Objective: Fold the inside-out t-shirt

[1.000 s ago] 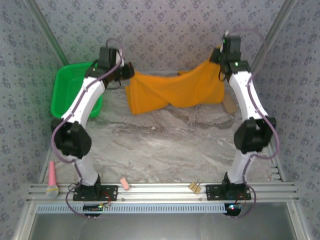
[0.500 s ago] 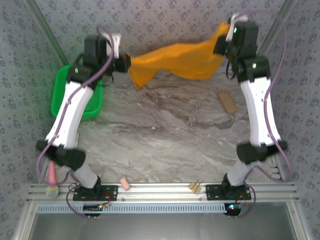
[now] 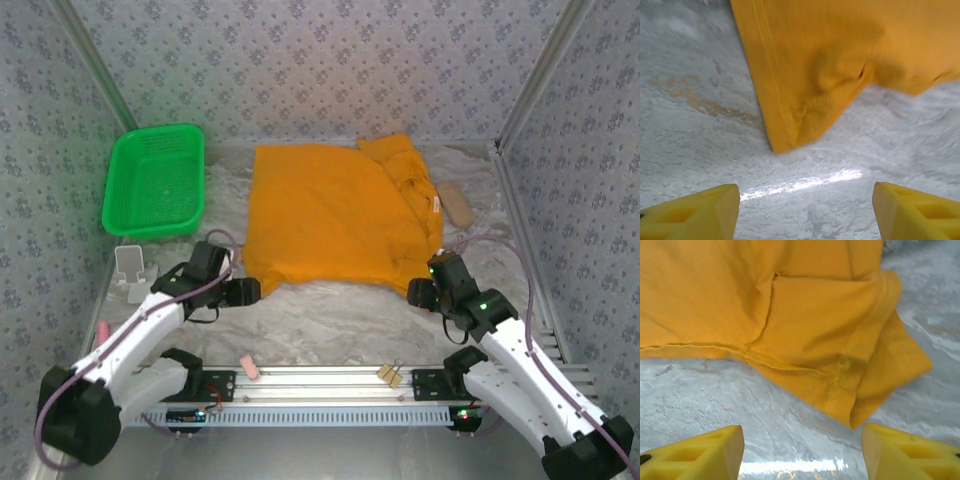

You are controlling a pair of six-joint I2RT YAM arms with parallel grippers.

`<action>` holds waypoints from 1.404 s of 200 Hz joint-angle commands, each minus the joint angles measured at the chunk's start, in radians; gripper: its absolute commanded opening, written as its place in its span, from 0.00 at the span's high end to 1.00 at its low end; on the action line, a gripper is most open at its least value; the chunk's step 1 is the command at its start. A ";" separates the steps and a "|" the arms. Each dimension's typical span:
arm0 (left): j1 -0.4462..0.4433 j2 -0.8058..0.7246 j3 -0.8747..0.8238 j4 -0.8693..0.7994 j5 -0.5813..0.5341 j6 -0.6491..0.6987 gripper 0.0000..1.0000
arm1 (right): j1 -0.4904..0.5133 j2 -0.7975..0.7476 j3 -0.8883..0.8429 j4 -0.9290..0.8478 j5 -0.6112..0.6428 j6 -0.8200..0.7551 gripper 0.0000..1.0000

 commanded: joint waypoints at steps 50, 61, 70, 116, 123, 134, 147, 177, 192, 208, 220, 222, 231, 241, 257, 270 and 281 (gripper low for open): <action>-0.007 0.270 0.258 0.068 -0.006 -0.040 0.30 | -0.307 0.406 0.123 0.181 -0.100 0.087 0.38; -0.013 0.333 0.293 0.077 -0.005 -0.032 0.30 | -0.332 0.481 0.112 0.208 -0.115 0.094 0.41; -0.020 0.371 0.316 0.088 -0.008 -0.019 0.30 | -0.344 0.516 0.106 0.207 -0.118 0.106 0.42; -0.026 0.506 0.368 0.086 -0.024 0.006 0.30 | -0.390 0.555 0.030 0.307 -0.219 0.112 0.96; -0.026 0.511 0.363 0.091 -0.019 0.004 0.30 | -0.389 0.538 0.033 0.288 -0.232 0.118 1.00; -0.026 0.512 0.359 0.091 -0.017 0.008 0.30 | -0.371 0.489 0.041 0.235 -0.229 0.142 1.00; -0.026 0.512 0.358 0.085 -0.017 0.012 0.31 | -0.329 0.414 0.066 0.121 -0.173 0.211 1.00; -0.026 0.496 0.361 0.072 -0.008 0.010 0.31 | -0.120 0.287 0.143 -0.158 -0.029 0.443 1.00; -0.028 0.487 0.357 0.071 -0.004 0.007 0.31 | 0.027 0.259 0.102 -0.194 -0.030 0.597 1.00; -0.028 0.484 0.357 0.063 -0.004 0.012 0.31 | 0.174 0.278 0.017 -0.099 -0.122 0.699 0.83; -0.028 0.485 0.356 0.056 -0.008 0.015 0.30 | 0.258 0.308 -0.008 -0.072 -0.147 0.757 0.69; -0.028 0.485 0.356 0.056 -0.008 0.015 0.30 | 0.266 0.312 -0.007 -0.070 -0.146 0.760 0.67; -0.028 0.486 0.354 0.048 -0.019 0.015 0.30 | 0.283 0.320 0.021 -0.088 -0.128 0.749 0.60; -0.028 0.484 0.349 0.045 -0.030 0.015 0.28 | 0.281 0.316 0.081 -0.162 -0.088 0.729 0.54; -0.028 0.488 0.340 0.043 -0.060 0.010 0.25 | 0.219 0.314 0.176 -0.224 0.002 0.610 0.50; -0.027 0.501 0.336 0.038 -0.100 -0.006 0.23 | 0.102 0.341 0.219 -0.203 -0.010 0.480 0.50; -0.029 0.517 0.338 0.025 -0.132 -0.016 0.21 | -0.026 0.381 0.214 -0.147 -0.059 0.375 0.49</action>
